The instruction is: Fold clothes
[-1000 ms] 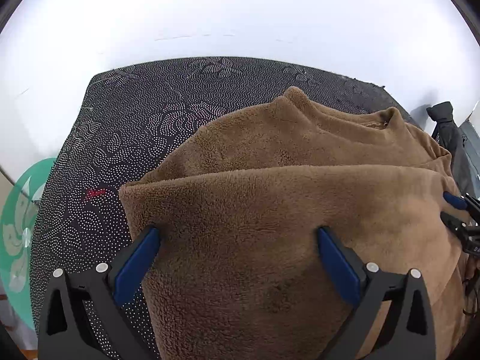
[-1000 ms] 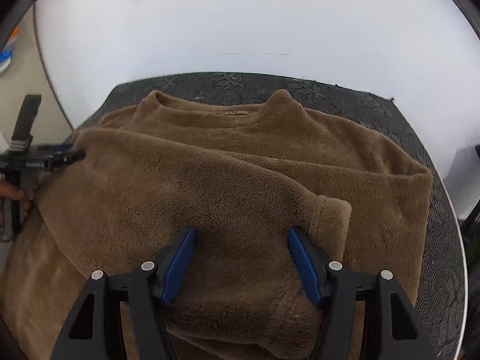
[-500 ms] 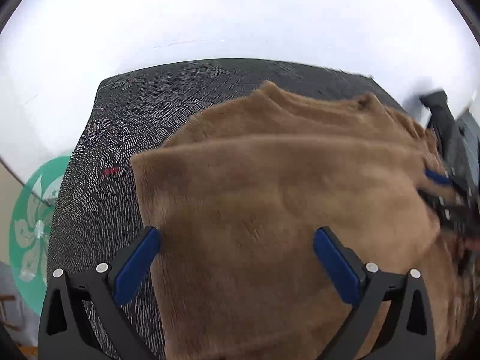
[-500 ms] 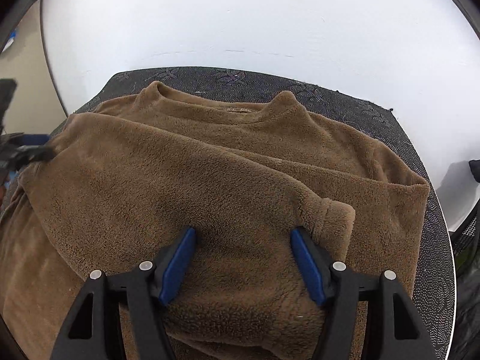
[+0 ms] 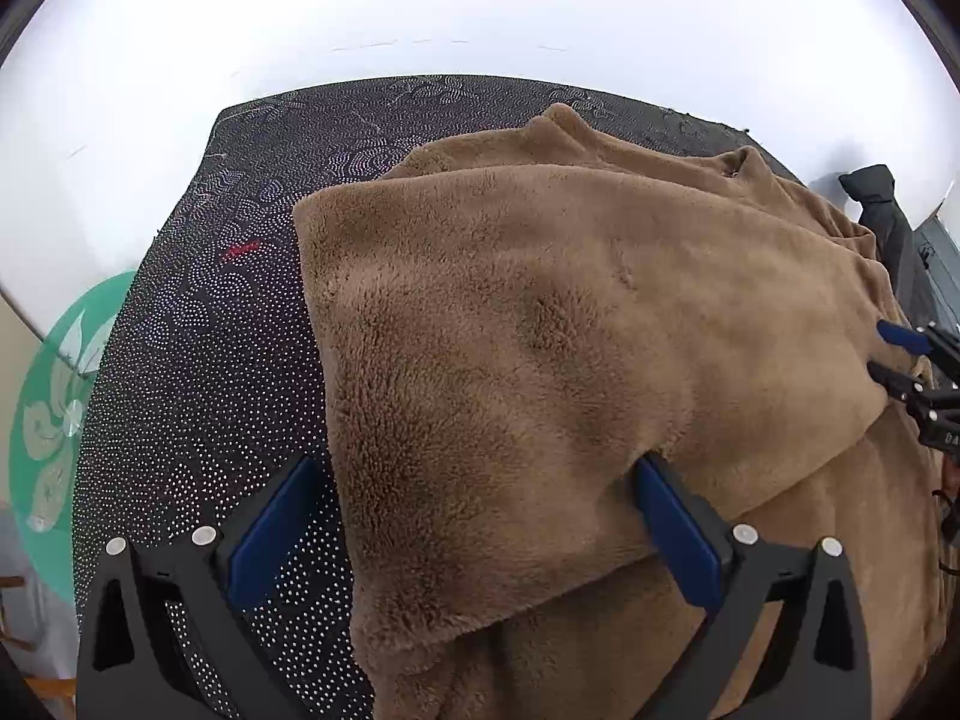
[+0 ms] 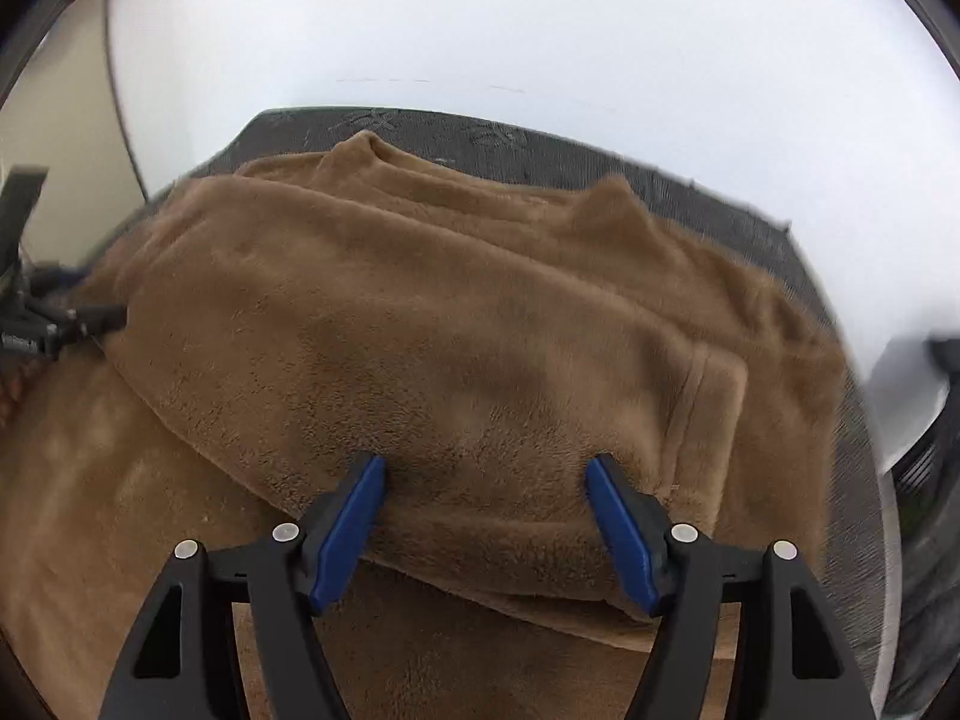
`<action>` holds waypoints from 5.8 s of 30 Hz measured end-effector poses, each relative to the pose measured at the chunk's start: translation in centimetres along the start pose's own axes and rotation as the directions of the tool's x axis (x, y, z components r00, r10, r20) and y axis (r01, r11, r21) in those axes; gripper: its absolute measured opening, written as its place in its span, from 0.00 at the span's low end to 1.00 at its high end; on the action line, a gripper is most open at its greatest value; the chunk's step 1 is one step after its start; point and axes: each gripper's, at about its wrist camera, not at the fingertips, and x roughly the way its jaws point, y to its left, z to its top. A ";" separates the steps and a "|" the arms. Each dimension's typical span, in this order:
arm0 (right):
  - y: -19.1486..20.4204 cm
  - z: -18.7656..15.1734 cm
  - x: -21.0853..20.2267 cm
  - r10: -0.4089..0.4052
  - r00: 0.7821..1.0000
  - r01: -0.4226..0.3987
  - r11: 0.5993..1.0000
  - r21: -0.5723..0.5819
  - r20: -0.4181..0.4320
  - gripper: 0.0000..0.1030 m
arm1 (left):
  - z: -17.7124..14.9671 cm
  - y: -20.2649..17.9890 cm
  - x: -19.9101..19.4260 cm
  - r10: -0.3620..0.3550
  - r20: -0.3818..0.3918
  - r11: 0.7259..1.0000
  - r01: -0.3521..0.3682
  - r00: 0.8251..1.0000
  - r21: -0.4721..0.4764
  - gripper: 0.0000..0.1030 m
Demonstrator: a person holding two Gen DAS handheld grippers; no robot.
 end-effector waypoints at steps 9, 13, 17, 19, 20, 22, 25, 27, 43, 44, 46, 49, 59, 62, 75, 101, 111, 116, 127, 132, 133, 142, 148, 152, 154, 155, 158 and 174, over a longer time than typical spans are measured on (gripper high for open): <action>-0.4 -0.4 0.1 0.009 1.000 -0.010 1.000 0.016 0.026 0.74 | 0.7 1.2 -1.8 -0.028 0.000 0.996 0.028 1.000 -0.088 1.00; -1.7 0.7 -1.0 -0.012 0.998 0.006 0.996 0.093 0.066 0.74 | 1.8 0.9 -2.9 -0.019 0.034 0.996 0.022 0.999 -0.085 1.00; -3.0 1.7 -1.9 -0.033 0.995 0.016 0.986 0.168 0.097 0.74 | 2.9 -0.3 -1.7 -0.010 0.021 0.998 0.011 1.000 -0.054 1.00; -3.5 1.7 -0.8 -0.004 0.998 -0.007 0.983 0.185 0.061 0.74 | 3.2 -0.7 -0.5 0.001 -0.002 0.999 -0.001 1.000 -0.040 1.00; -3.5 1.6 -0.2 0.011 0.999 -0.020 0.983 0.184 0.045 0.74 | 3.2 -0.8 0.2 0.005 -0.015 0.999 -0.006 1.000 -0.037 1.00; -3.2 1.1 0.3 0.010 0.999 -0.015 0.989 0.149 0.034 0.75 | 3.0 -0.1 0.8 -0.021 -0.017 0.998 0.020 1.000 -0.062 1.00; -1.8 0.7 0.8 -0.031 0.999 0.030 0.999 0.041 0.020 0.80 | 2.7 0.5 1.1 -0.047 -0.003 0.996 0.046 0.999 -0.076 1.00; -1.4 0.6 1.2 -0.054 0.998 0.054 0.999 0.001 0.021 0.82 | 2.4 0.5 1.0 -0.048 0.009 0.997 0.048 0.999 -0.058 1.00; -1.7 0.6 0.8 -0.079 0.996 0.079 0.997 0.005 0.039 0.85 | 1.4 -1.0 -2.6 0.007 -0.003 0.998 -0.007 1.000 -0.066 1.00; -1.6 0.5 0.4 -0.085 0.995 0.085 0.996 0.011 0.046 0.85 | 0.8 -1.5 -3.5 0.004 0.005 0.999 -0.004 1.000 -0.037 1.00; -1.3 0.3 -1.3 -0.102 0.992 0.100 0.995 0.029 0.070 0.85 | -0.5 -2.6 -5.3 0.000 0.020 1.000 0.000 1.000 0.028 1.00; -0.3 -0.6 -4.2 -0.033 0.996 0.030 0.999 0.039 0.081 0.85 | -2.7 -4.1 -7.2 -0.015 0.018 0.994 0.013 1.000 0.104 1.00; 2.4 -9.0 -8.7 0.141 0.988 -0.142 0.990 -0.003 -0.067 0.85 | -10.1 -7.2 -9.2 -0.105 -0.072 0.977 0.117 0.992 0.178 1.00; 2.2 -11.0 -8.9 0.132 0.986 -0.133 0.991 0.004 -0.097 0.85 | -11.7 -7.8 -8.8 -0.080 -0.081 0.974 0.095 0.993 0.204 1.00; 3.5 -13.1 -8.9 0.088 0.994 -0.092 0.993 -0.071 -0.057 0.99 | -15.4 -7.3 -12.1 -0.074 -0.014 0.981 0.075 0.997 0.179 1.00; 3.6 -13.0 -8.9 0.087 0.995 -0.091 0.993 -0.074 -0.056 0.99 | -28.5 -5.4 -23.5 -0.138 -0.008 0.933 0.133 0.990 0.334 0.99; 3.4 -13.0 -8.9 0.088 0.995 -0.092 0.993 -0.076 -0.056 0.99 | -29.1 -6.5 -21.3 -0.094 -0.008 0.938 0.091 0.996 0.335 0.79; 3.4 -12.9 -8.9 0.088 0.995 -0.093 0.993 -0.077 -0.056 0.99 | -28.9 -5.9 -20.7 -0.081 0.055 0.964 0.065 0.995 0.258 0.79; 3.5 -13.0 -8.8 0.087 0.995 -0.091 0.993 -0.076 -0.056 0.99 | -28.7 -6.8 -21.1 -0.029 0.193 0.978 -0.012 0.981 0.208 0.77; 3.4 -13.0 -8.8 0.088 0.995 -0.092 0.993 -0.075 -0.055 0.99 | -28.9 -5.1 -21.7 -0.033 0.177 0.993 0.011 0.984 0.122 0.42; 3.4 -13.0 -8.8 0.088 0.995 -0.092 0.993 -0.075 -0.055 0.99 | -29.0 -4.8 -21.8 -0.033 0.175 0.994 0.015 0.984 0.105 0.40; 3.2 -13.0 -8.9 0.087 0.995 -0.090 0.993 -0.072 -0.046 0.99 | -29.8 -4.7 -22.5 -0.039 0.194 0.997 0.026 0.980 0.068 0.32; 1.6 -14.0 -15.1 0.100 0.968 -0.104 0.995 0.005 0.230 0.99 | -29.5 -4.7 -22.9 -0.051 0.218 0.997 0.038 0.975 0.066 0.32; 2.1 -16.9 -20.0 0.166 0.926 -0.183 0.983 0.019 0.340 0.99 | -29.1 -4.7 -23.1 -0.068 0.230 0.996 0.055 0.971 0.064 0.32; 4.0 -18.9 -21.4 0.181 0.921 -0.176 0.983 -0.045 0.345 0.99 | -28.8 -4.7 -23.4 -0.078 0.239 0.996 0.063 0.968 0.067 0.32; 5.1 -20.0 -21.9 0.188 0.921 -0.169 0.982 -0.087 0.341 0.99 | -28.7 -4.8 -23.5 -0.080 0.243 0.995 0.065 0.967 0.070 0.32; 8.6 -23.1 -23.3 0.207 0.920 -0.142 0.968 -0.209 0.332 0.99 | -28.4 -4.9 -23.9 -0.084 0.251 0.995 0.066 0.964 0.078 0.32; 9.8 -28.2 -21.6 -0.214 0.929 0.287 0.931 -0.225 0.302 0.99 | -28.9 -4.6 -24.4 -0.100 0.261 0.995 0.094 0.960 0.038 0.32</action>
